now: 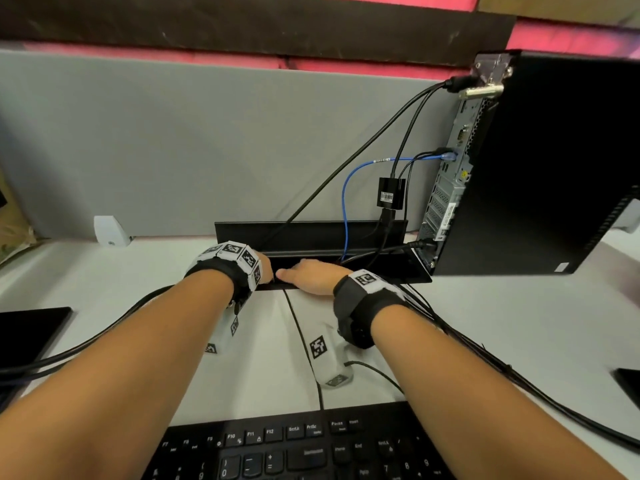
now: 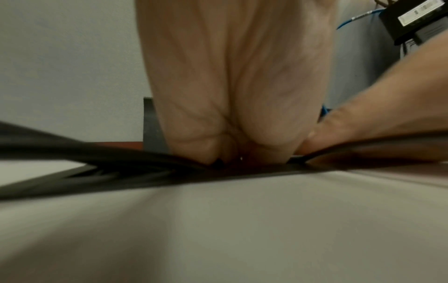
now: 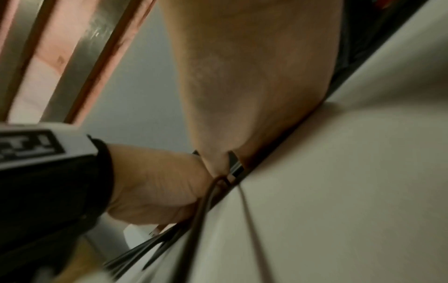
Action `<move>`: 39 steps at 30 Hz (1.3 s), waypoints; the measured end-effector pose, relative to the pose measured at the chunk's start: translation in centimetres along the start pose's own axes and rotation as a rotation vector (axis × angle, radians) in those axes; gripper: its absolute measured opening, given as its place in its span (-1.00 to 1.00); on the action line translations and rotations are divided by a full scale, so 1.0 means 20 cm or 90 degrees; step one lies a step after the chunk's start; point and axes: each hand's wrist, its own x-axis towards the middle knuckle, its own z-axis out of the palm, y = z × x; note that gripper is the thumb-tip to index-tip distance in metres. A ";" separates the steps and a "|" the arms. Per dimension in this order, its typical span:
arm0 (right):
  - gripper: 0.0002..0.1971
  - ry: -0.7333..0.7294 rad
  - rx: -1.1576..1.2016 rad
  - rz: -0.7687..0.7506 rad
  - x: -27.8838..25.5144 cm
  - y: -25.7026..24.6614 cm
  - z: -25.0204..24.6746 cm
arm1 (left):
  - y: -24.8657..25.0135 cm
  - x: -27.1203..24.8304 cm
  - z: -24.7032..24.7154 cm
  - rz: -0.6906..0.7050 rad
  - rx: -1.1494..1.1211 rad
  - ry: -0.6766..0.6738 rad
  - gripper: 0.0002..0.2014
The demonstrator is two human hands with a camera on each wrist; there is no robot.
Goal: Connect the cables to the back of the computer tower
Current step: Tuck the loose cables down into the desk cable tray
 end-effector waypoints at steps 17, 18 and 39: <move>-0.50 -0.028 -0.153 0.048 0.04 -0.10 -0.04 | 0.06 -0.11 -0.03 0.135 -0.118 0.046 -0.66; -0.51 -0.035 -0.130 0.037 0.03 -0.09 -0.04 | 0.07 -0.11 -0.03 0.119 -0.117 0.021 -0.63; -0.38 -0.026 -0.177 0.054 -0.25 0.24 -0.15 | 0.18 -0.25 -0.03 0.026 0.013 -0.020 -0.45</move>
